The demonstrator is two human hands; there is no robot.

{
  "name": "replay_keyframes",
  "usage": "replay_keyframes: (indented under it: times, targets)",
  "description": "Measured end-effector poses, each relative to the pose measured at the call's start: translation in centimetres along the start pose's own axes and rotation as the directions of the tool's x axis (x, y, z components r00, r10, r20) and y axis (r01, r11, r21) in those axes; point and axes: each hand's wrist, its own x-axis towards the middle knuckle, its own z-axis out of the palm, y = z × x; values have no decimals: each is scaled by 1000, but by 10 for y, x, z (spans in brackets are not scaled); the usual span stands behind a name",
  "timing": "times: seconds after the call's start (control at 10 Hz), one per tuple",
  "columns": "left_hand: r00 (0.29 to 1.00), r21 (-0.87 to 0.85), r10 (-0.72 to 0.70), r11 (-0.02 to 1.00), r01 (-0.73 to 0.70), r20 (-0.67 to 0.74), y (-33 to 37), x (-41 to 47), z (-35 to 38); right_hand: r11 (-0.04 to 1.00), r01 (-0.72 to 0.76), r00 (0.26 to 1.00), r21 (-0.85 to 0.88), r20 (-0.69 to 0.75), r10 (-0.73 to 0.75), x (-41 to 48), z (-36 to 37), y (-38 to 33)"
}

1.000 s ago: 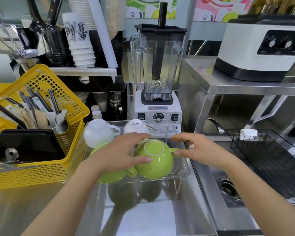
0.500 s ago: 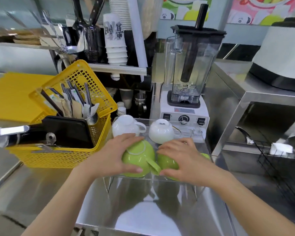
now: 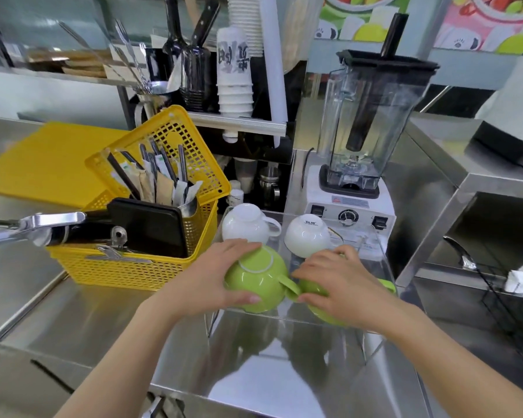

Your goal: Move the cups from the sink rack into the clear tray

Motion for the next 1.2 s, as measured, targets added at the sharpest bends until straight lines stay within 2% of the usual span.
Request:
replay_keyframes:
  times: [0.7,1.0,1.2]
  targets:
    - [990,169,-12,985,36,-142,-12,-20,-5,992,-114,993,-53,20,115,26,1,5]
    - [987,156,-3,987,29,-164,-12,-20,-5,988,-151,988,26,46,150,29,-3,6]
    - [990,155,-9,987,32,-142,-8,-19,-10,989,-144,985,-8,98,144,28,-3,7]
